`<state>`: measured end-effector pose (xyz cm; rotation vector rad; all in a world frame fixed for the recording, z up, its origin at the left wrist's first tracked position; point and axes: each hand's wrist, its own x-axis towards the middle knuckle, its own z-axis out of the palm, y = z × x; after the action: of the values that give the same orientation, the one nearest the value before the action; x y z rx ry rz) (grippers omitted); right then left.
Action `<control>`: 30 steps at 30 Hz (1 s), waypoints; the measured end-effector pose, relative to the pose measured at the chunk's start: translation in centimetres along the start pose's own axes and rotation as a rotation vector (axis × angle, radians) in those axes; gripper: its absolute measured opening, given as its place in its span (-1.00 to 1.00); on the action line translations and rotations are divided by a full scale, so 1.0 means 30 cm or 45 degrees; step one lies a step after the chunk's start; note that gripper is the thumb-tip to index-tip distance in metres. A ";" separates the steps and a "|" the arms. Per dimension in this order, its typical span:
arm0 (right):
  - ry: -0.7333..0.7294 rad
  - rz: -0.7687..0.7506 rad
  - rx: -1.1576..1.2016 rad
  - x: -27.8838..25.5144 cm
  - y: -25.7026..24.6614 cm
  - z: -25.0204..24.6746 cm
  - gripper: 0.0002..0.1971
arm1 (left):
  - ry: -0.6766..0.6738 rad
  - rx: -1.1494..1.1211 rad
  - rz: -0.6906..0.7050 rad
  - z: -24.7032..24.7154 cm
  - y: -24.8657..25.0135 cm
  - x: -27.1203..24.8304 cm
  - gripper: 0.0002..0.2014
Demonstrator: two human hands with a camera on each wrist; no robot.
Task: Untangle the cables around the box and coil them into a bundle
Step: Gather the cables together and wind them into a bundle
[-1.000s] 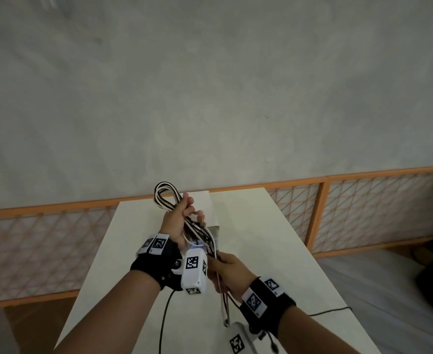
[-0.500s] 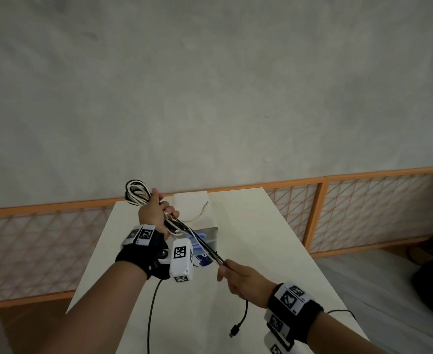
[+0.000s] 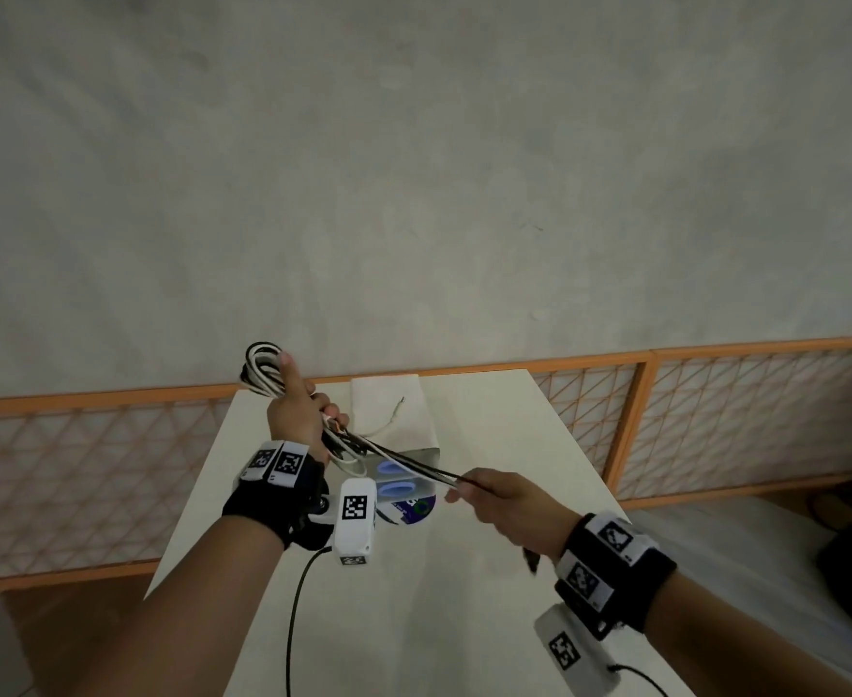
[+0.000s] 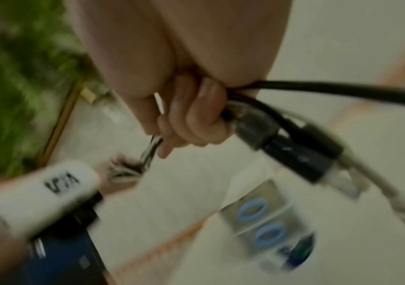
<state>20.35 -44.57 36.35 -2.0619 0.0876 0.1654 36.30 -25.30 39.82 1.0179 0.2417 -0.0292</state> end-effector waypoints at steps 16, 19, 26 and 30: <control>-0.480 -0.661 -0.984 0.050 -0.382 -0.001 -0.78 | -0.729 1.058 0.124 -0.001 -0.234 -0.154 -0.70; -0.315 -0.652 -1.081 0.075 -0.419 -0.071 -0.81 | -0.767 0.781 -0.228 0.006 -0.246 -0.201 -0.64; -0.089 -0.502 -0.876 0.124 -0.385 -0.137 -0.66 | -0.931 0.689 -0.652 -0.006 -0.195 -0.302 -0.47; -0.113 -0.261 -0.512 0.139 -0.348 -0.101 -0.73 | -1.066 0.603 -0.786 -0.015 -0.153 -0.300 -0.48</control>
<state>26.10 -42.22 46.21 -2.4434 -0.2285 0.1565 26.83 -28.11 37.67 1.2747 -0.2423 -1.0929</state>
